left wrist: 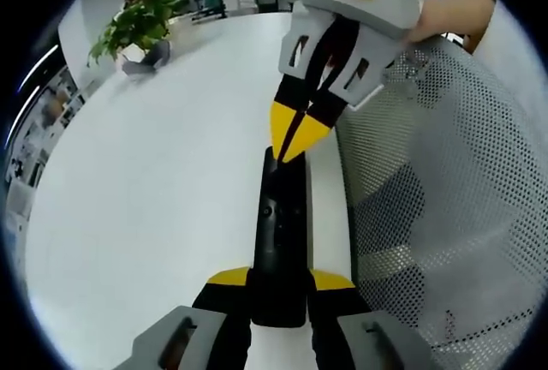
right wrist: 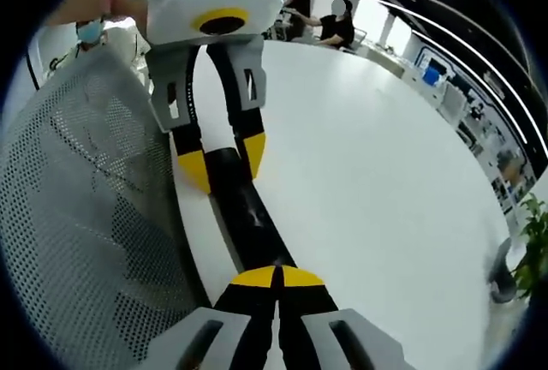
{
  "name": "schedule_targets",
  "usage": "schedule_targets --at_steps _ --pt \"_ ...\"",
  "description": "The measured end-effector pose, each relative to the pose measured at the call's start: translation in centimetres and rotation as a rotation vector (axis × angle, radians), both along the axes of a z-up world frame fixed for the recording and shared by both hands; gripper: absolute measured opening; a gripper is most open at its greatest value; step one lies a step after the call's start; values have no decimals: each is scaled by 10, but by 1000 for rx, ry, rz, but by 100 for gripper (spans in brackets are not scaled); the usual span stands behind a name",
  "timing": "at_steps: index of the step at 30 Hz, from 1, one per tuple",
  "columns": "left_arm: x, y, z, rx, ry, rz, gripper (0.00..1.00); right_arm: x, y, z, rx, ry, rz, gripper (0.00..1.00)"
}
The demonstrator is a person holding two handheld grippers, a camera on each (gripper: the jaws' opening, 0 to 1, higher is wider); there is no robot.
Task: Press the specified remote control buttons in sequence, fully releasing each button before pressing the next.
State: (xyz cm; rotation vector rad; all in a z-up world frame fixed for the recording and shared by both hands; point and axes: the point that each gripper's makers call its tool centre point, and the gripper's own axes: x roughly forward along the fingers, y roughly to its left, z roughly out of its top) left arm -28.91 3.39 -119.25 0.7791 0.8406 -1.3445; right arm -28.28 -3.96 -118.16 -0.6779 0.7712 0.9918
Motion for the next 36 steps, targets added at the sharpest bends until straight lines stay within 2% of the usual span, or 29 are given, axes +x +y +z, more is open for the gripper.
schedule_targets --at_steps 7,10,13,14,17,19,21,22,23,24,25,28,31,36 --pt "1 1 0 -17 2 -6 24 1 0 0 8 14 23 0" --pt "1 1 0 -27 6 -12 24 1 1 1 82 102 -13 0" --pt "0 1 0 -41 4 -6 24 1 1 3 76 132 40 0" --pt "0 1 1 -46 4 -5 24 -3 4 4 76 146 98 0" --pt "0 1 1 -59 5 -4 24 -4 17 12 115 145 149 0" --pt "1 0 1 -63 5 -6 24 -5 18 8 71 162 176 0" --pt "1 0 1 -64 5 -7 24 -3 10 -1 -32 141 224 0" --pt "1 0 1 -64 5 -8 24 -3 8 -4 -60 139 227 0" --pt "1 0 0 -63 6 -9 24 -4 17 2 -8 125 250 0" --pt "1 0 0 -63 7 -11 24 -4 12 1 -60 120 267 0" --pt "1 0 0 -65 6 -14 24 -4 12 0 -79 99 297 0" --pt "2 1 0 -81 6 -18 24 -5 14 -1 -101 109 309 0" --pt "2 1 0 -104 8 -10 24 -4 14 -2 -127 92 333 0" --pt "2 0 1 -130 6 6 24 -3 12 -2 -108 78 316 0"
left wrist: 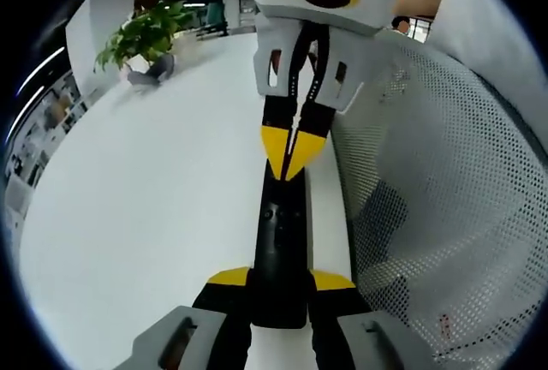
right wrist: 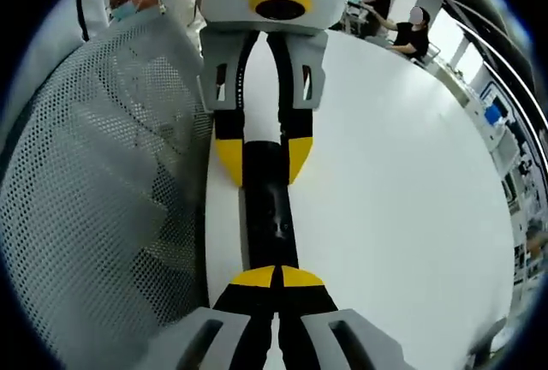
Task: Press the specified remote control buttons in sequence, fully releasing each button before pressing the next.
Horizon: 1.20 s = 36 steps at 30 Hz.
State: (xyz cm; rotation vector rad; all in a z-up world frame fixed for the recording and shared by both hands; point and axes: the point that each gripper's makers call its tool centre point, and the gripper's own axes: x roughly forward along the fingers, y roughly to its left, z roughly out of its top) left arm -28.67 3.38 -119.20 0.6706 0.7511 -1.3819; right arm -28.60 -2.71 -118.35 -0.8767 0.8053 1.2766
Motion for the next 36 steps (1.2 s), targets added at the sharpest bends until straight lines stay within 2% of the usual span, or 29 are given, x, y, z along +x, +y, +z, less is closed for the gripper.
schedule_targets --at_steps 13,21,24,29,34,36 --pt "-1 0 1 -12 6 -3 24 2 0 3 135 69 -117 0" --pt "-1 0 0 6 0 -2 24 -1 10 6 153 75 -91 0" --pt "-1 0 0 2 0 5 24 -3 11 -1 105 85 -63 0" --pt "-1 -1 -1 5 0 5 24 -2 13 1 67 75 -37 0" --pt "-1 -1 -1 0 2 15 24 -2 13 -1 -33 -24 73 0" --pt "0 -1 -1 -3 1 17 24 -3 14 -2 -34 -37 71 0"
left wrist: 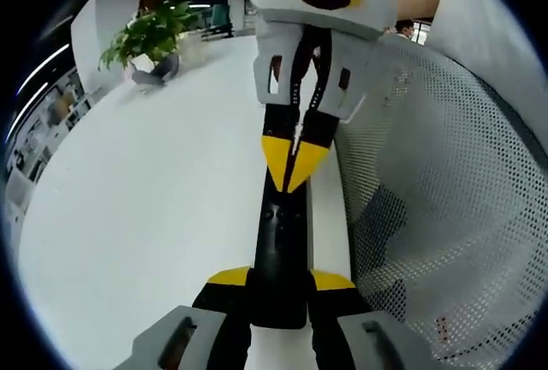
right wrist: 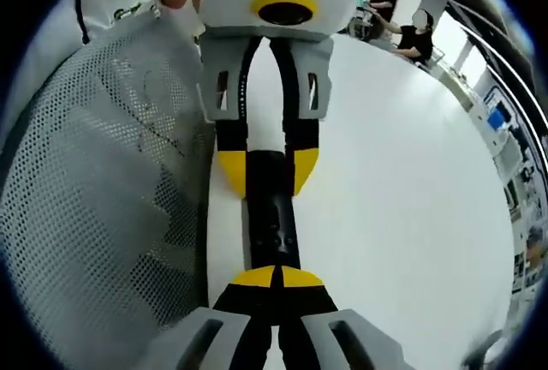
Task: Press the specified remote control buttons in sequence, fully releasing each button before pressing the next.
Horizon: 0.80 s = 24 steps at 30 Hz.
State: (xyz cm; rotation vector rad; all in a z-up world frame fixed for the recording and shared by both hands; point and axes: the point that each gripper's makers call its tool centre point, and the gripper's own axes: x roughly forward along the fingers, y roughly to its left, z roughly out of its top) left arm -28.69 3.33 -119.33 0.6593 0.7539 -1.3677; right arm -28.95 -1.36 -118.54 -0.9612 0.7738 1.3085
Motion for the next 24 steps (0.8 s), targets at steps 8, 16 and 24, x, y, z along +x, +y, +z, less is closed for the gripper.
schedule_targets --at_steps 8,16,24 --pt "1 0 0 -5 -8 -2 24 3 -2 2 86 29 -101 0" --pt "0 0 1 -42 -8 -2 24 -1 -3 7 178 125 -172 0" --pt "-1 -1 0 -30 -12 -11 24 2 4 9 193 147 -134 0"
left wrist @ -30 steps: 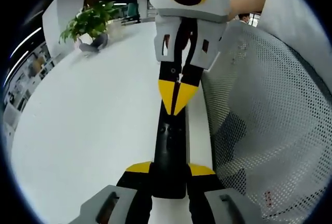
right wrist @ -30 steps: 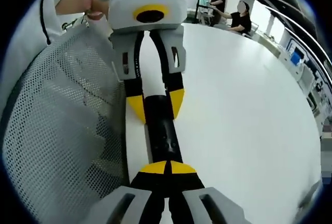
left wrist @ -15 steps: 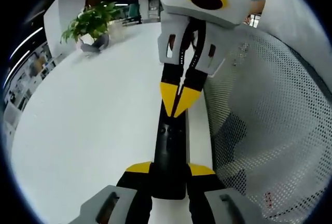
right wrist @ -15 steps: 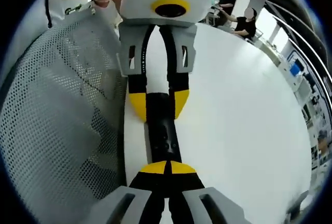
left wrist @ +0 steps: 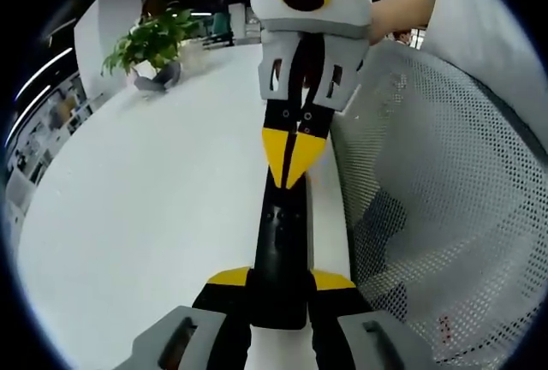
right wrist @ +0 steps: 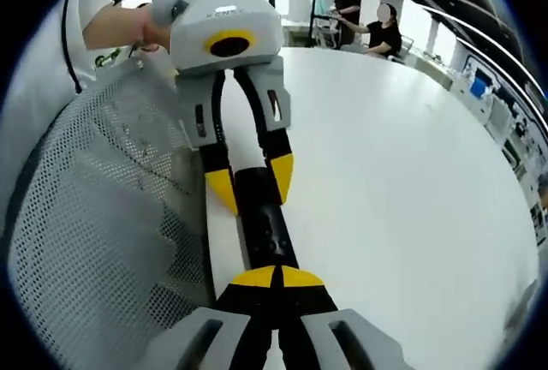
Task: Press the specified remote control buttons in sequence, fully releasing each button before pressing the next.
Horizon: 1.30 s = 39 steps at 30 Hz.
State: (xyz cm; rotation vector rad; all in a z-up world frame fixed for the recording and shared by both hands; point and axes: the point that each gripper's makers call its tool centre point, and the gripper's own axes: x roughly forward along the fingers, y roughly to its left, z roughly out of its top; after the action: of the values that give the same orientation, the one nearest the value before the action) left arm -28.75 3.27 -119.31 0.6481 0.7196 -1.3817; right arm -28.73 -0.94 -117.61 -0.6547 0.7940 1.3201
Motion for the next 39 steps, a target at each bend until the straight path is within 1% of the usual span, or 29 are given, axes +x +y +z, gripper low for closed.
schedule_targets --at_steps 3,5,7,8,9,12,14,15,17,21,25,29,31,35,36,37,39 --pt "0 0 0 0 1 -1 24 1 5 -1 9 12 -5 0" --pt "0 0 0 -5 2 5 24 3 4 -3 -18 -15 23 0" --pt "0 0 0 -7 2 8 25 3 6 -3 -14 -8 23 0" --pt "0 0 0 -6 2 10 25 2 5 -6 -38 -17 41 0" --pt "0 0 0 -3 2 11 25 3 5 -6 -49 -37 63 0" --pt "-1 0 1 11 0 5 24 1 5 -5 -69 -54 101 0" --pt "-1 -1 1 18 1 4 24 0 5 -6 -113 -73 137 0" --pt "-1 0 1 20 1 3 24 0 5 -6 -150 -89 171 0" --pt "-1 0 1 21 2 4 24 0 6 -7 -216 -101 211 0" --pt "-1 0 1 22 2 5 24 1 8 -9 -280 -75 216 0" --pt "-1 0 1 32 2 2 24 3 7 -10 -309 -53 192 0" --pt "-1 0 1 32 2 1 24 2 6 -10 -315 -71 191 0" --pt "-1 0 1 29 2 1 24 2 5 -10 -296 -90 184 0" --pt "-1 0 2 25 3 3 24 3 6 -7 -159 -107 113 0" --pt "-1 0 2 21 3 5 24 2 6 -7 -129 -118 121 0" --pt "-1 0 2 17 3 5 24 3 6 -6 -77 -117 100 0" --pt "-1 1 2 8 2 8 25 3 5 -5 -6 -60 29 0"
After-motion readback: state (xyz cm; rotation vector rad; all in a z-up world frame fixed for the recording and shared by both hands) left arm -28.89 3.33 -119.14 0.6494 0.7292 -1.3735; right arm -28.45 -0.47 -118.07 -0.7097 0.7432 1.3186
